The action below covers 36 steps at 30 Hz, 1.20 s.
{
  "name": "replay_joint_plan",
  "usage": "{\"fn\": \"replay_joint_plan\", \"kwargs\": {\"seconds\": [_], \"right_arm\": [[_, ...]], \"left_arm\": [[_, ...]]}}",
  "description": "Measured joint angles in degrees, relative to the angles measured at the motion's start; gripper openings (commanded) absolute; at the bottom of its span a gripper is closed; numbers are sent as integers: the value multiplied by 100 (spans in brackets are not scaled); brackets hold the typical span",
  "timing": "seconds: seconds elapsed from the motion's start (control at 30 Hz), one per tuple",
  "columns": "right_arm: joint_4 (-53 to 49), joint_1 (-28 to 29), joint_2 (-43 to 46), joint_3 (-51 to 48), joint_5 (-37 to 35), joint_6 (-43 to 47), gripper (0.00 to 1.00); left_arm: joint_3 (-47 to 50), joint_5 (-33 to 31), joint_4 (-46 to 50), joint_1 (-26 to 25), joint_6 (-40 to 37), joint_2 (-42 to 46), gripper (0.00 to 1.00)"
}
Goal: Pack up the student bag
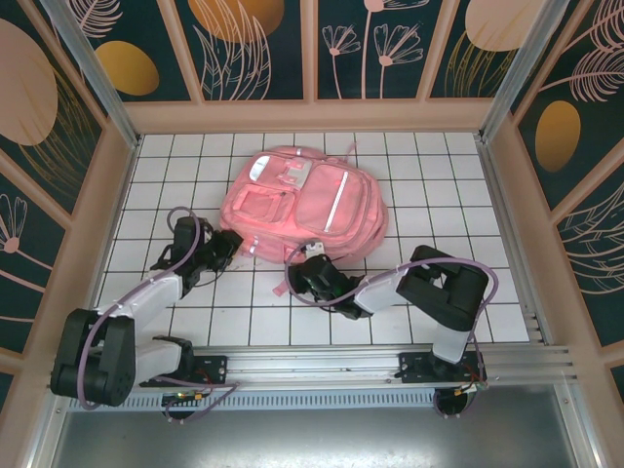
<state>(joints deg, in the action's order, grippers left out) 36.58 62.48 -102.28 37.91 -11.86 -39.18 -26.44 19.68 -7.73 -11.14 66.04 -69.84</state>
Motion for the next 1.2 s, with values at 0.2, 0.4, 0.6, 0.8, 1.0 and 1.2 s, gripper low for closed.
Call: {"fn": "replay_joint_plan", "kwargs": {"seconds": [0.2, 0.4, 0.6, 0.8, 1.0, 1.2], "right_arm": [[-848, -79, 83, 396, 122, 289, 0], [-1755, -101, 111, 885, 175, 627, 0], [-2354, -105, 225, 981, 164, 852, 0], [-2656, -208, 684, 780, 164, 898, 0], [-2903, -358, 1084, 496, 192, 964, 0], [-3220, -619, 1720, 72, 295, 1064, 0]], "left_arm": [[-326, -225, 273, -33, -63, -131, 0], [-643, -426, 516, -35, -92, -199, 0], [-702, -479, 680, -26, -133, -234, 0], [-732, -533, 715, 15, -195, -234, 0], [-807, -592, 800, 79, -280, -234, 0], [-909, -697, 876, 175, -339, -260, 0]]}}
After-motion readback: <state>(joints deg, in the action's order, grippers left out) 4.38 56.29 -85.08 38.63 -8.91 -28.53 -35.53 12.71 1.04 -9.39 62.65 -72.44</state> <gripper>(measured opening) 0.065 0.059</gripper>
